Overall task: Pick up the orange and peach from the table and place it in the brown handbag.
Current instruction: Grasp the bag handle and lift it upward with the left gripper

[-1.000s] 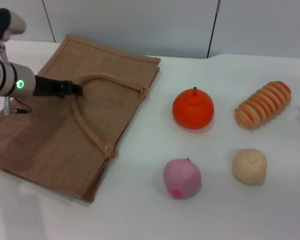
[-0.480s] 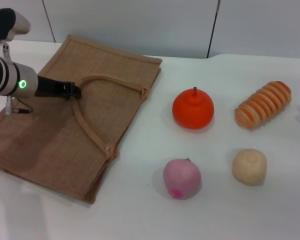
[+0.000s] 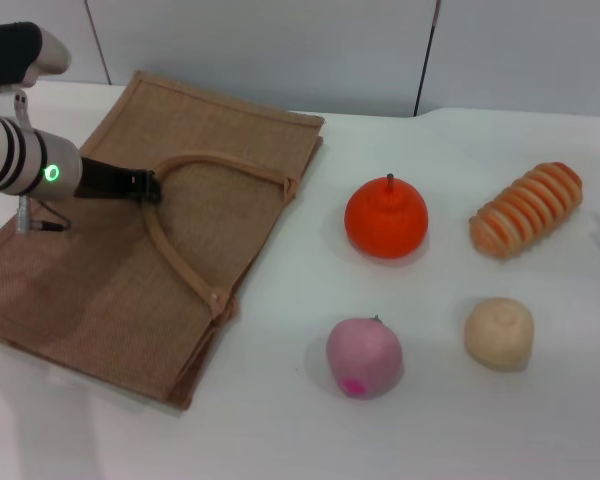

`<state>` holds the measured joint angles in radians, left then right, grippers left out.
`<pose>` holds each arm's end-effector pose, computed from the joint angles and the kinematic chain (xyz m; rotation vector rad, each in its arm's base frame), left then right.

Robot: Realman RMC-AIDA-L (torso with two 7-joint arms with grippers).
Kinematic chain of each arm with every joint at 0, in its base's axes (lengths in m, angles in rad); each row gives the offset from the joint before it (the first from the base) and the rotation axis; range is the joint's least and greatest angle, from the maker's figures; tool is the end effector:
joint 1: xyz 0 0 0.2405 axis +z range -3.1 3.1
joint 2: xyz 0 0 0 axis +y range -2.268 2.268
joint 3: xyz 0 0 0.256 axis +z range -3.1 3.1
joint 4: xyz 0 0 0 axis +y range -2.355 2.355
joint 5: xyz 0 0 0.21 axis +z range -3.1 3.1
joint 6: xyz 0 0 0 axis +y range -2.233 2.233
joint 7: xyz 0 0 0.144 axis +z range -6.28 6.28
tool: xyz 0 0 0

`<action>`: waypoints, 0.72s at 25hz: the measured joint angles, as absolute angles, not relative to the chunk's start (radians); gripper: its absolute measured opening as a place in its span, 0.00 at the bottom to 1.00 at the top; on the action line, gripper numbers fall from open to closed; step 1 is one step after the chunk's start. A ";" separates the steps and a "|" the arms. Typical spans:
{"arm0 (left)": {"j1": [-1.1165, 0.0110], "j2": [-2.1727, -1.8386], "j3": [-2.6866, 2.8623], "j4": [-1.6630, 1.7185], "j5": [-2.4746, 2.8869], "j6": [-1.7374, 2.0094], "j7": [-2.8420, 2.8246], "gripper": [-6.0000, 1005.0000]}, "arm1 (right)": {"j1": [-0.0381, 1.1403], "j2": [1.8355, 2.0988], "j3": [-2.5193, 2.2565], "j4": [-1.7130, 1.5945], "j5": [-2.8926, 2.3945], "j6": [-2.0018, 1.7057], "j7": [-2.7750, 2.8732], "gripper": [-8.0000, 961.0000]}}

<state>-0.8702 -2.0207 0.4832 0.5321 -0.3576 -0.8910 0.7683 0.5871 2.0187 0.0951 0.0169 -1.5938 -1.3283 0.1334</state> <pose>-0.2916 0.4443 0.0265 -1.9777 -1.4115 -0.0624 0.3003 0.3677 0.0291 -1.6501 0.2172 0.7218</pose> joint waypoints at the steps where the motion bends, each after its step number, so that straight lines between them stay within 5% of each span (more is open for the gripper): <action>1: -0.870 -2.023 0.483 0.533 -0.358 -0.890 0.770 0.21 | 0.586 2.019 0.095 0.017 -1.594 -1.328 0.133 0.79; 18: -0.812 -2.035 0.475 0.539 -0.644 -0.912 0.966 0.13 | 0.574 2.019 0.095 0.016 -1.594 -1.327 0.133 0.79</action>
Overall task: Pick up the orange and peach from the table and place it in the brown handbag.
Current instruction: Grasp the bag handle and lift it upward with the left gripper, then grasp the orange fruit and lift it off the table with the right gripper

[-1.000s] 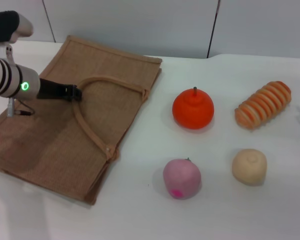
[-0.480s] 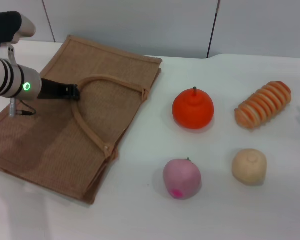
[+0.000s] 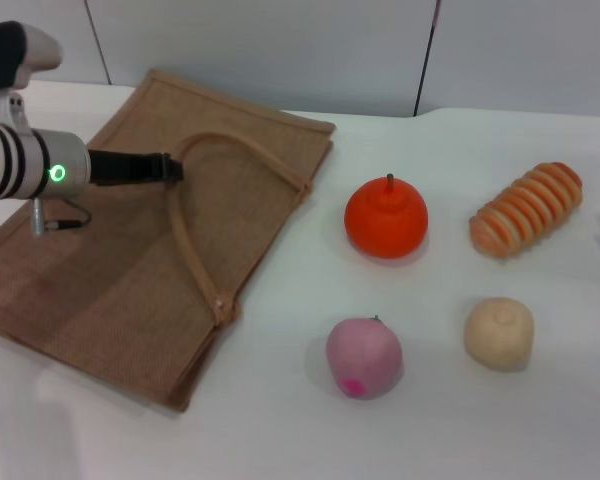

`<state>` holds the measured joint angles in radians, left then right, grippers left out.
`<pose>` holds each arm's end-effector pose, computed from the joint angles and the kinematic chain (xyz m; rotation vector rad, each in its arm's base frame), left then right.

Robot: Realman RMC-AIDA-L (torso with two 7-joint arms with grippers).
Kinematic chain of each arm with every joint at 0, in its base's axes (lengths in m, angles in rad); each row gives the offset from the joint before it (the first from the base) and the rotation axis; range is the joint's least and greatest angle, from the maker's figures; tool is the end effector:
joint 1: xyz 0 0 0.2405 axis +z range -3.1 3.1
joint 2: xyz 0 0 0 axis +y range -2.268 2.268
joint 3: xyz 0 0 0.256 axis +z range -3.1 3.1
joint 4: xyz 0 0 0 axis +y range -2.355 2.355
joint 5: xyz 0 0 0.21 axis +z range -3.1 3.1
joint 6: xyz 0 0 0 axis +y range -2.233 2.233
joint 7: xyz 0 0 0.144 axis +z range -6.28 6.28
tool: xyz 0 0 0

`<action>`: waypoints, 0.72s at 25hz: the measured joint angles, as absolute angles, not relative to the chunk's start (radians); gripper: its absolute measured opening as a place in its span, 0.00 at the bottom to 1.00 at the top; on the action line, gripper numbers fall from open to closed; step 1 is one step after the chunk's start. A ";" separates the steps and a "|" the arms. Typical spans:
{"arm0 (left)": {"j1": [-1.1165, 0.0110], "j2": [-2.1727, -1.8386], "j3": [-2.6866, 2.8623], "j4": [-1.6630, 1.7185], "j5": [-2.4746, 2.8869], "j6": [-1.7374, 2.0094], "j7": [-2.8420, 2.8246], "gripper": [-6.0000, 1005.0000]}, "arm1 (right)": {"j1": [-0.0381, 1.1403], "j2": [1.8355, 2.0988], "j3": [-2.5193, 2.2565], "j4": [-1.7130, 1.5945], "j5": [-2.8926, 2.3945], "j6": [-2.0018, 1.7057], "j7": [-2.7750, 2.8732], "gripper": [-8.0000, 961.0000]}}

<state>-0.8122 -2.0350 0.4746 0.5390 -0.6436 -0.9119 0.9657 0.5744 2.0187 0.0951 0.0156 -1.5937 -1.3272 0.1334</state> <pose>-0.2856 0.4394 0.0220 -2.0241 -1.3860 -0.3122 0.3052 0.3640 0.0293 -1.6472 0.2274 0.7103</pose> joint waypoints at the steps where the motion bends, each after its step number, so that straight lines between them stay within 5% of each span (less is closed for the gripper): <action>1: -0.802 -2.034 0.472 0.540 -0.695 -0.932 1.002 0.13 | 0.574 2.019 0.095 0.016 -1.594 -1.328 0.133 0.79; 18: -0.641 -2.027 0.466 0.509 -1.351 -1.147 1.410 0.12 | 0.626 2.012 0.015 -0.005 -1.762 -1.295 0.252 0.79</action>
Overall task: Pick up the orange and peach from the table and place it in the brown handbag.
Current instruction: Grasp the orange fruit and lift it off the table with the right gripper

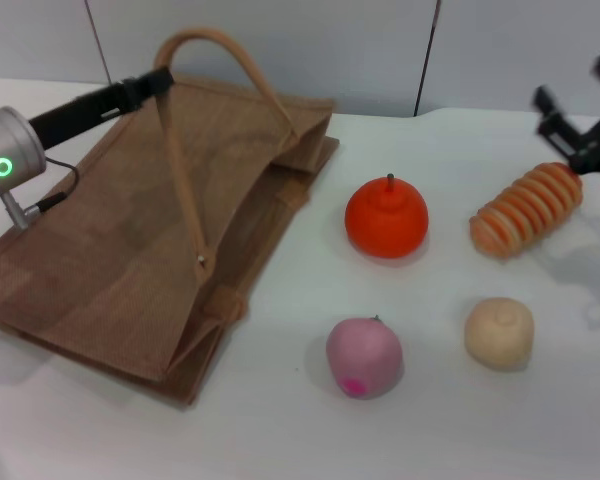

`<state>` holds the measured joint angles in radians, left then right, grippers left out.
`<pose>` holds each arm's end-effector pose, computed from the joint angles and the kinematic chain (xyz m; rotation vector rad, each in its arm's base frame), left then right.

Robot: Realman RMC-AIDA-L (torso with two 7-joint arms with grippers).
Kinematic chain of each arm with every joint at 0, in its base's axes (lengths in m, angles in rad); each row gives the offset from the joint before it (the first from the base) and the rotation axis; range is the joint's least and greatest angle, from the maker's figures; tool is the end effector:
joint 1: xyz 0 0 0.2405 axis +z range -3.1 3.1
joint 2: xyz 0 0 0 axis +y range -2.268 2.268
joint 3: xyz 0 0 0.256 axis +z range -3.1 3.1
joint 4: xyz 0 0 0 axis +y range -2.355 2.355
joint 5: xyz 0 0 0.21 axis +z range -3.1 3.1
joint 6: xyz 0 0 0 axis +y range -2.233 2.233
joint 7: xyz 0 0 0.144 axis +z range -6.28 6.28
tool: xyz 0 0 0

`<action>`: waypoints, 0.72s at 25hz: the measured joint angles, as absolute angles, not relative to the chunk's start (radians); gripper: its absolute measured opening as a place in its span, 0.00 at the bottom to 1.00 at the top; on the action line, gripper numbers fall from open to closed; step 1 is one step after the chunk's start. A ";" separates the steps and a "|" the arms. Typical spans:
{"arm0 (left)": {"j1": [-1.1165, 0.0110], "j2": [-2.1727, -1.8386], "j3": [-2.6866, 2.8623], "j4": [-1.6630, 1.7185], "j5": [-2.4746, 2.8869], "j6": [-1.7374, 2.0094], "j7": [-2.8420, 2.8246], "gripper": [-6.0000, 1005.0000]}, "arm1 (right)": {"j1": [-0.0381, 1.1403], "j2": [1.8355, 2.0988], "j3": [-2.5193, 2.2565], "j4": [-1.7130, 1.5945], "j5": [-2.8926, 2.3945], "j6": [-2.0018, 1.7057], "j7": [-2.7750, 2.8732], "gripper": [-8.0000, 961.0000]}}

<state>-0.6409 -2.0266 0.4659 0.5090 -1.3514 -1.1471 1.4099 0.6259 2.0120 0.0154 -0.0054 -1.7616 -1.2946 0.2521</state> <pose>-0.2797 0.4110 0.0518 -1.9914 -1.1986 -0.9896 0.2826 0.3726 0.0040 -1.9000 0.1873 0.7464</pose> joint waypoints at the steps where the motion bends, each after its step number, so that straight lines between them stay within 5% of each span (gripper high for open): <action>1: -0.635 -2.026 0.465 0.499 -1.379 -1.158 1.431 0.12 | 0.635 2.011 0.010 -0.014 -1.792 -1.285 0.274 0.79; 18: -0.634 -2.023 0.325 0.442 -1.472 -1.414 1.580 0.12 | 0.804 2.012 -0.038 -0.121 -2.332 -1.125 0.682 0.78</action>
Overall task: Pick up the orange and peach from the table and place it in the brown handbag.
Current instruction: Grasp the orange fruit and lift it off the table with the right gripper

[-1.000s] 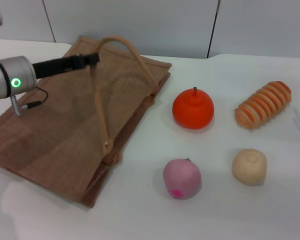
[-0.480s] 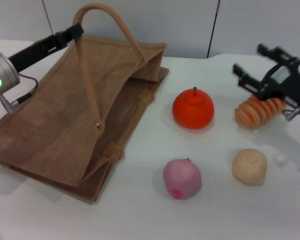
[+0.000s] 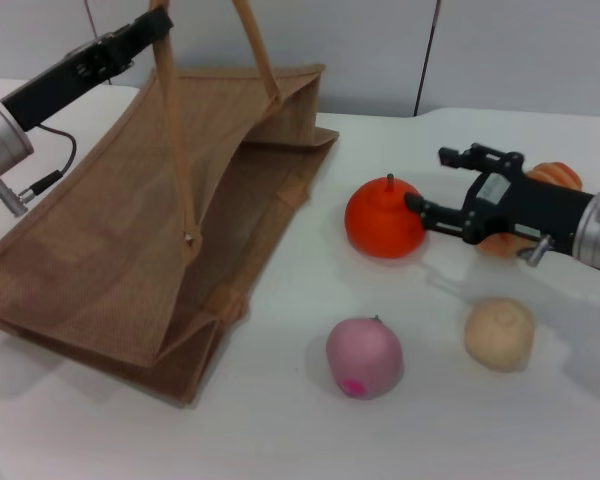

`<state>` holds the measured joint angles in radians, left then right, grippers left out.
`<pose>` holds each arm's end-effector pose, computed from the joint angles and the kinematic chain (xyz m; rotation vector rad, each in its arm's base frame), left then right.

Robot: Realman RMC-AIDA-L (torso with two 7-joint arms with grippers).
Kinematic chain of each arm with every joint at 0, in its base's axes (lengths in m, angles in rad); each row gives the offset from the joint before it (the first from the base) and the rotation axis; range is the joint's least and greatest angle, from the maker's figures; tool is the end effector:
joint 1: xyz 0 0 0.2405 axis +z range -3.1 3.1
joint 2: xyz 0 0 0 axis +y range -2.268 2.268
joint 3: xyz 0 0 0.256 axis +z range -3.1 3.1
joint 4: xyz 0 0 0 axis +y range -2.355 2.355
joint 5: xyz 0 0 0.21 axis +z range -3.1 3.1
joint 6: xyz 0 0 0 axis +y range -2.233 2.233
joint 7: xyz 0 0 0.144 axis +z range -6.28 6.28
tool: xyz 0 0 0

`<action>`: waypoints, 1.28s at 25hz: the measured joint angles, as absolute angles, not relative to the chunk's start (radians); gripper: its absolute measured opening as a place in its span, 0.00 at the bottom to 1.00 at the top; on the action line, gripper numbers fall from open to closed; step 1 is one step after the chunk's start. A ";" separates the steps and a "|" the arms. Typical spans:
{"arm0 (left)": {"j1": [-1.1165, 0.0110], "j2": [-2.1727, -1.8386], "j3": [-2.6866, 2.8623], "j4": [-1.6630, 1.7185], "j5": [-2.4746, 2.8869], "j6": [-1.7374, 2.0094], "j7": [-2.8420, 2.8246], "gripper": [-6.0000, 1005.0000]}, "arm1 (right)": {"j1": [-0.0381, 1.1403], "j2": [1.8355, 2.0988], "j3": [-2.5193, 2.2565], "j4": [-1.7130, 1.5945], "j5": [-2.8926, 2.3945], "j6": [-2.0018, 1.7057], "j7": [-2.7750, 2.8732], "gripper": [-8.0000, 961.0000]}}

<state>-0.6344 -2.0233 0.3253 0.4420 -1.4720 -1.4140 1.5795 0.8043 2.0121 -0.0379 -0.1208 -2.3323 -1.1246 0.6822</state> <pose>-0.2591 0.3916 0.0673 -2.0125 -0.9920 -1.3202 0.2529 0.3951 -0.0428 -2.4771 0.2184 0.5173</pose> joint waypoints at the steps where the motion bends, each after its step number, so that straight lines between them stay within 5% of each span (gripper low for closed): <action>1: -0.636 -2.024 0.325 0.442 -1.474 -1.423 1.582 0.12 | 0.812 2.013 -0.038 -0.120 -2.352 -1.113 0.688 0.78; 32: -0.686 -2.030 0.337 0.437 -1.464 -1.568 1.576 0.12 | 0.910 2.020 -0.077 0.007 -2.390 -0.841 0.693 0.75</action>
